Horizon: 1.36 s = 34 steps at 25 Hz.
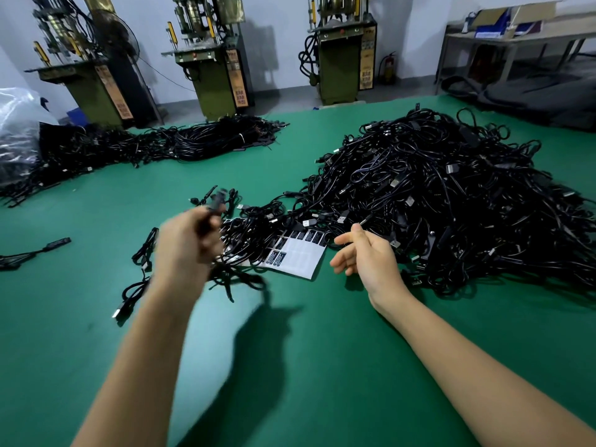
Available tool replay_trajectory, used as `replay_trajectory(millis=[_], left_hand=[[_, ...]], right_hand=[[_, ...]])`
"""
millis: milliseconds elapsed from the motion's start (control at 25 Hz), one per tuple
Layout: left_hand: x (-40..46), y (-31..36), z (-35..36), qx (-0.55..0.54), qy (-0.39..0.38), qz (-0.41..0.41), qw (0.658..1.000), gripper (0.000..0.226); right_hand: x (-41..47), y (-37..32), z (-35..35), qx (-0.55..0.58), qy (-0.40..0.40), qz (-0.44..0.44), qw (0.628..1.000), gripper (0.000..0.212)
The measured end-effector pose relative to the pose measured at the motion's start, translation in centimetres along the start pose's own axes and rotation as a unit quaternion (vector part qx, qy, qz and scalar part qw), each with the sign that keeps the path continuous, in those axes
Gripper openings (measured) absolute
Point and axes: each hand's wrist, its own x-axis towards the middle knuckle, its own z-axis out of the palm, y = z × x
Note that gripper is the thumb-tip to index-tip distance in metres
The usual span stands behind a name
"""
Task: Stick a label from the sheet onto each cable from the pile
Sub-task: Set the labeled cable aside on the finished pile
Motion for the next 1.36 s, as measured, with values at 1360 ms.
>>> replay_trajectory(millis=[1360], left_hand=[[-3.7, -11.0, 4.0, 0.614, -0.128, 0.319, 0.711, 0.013]], right_hand=[[-0.9, 0.1, -0.4, -0.326, 0.150, -0.210, 0.909, 0.014]])
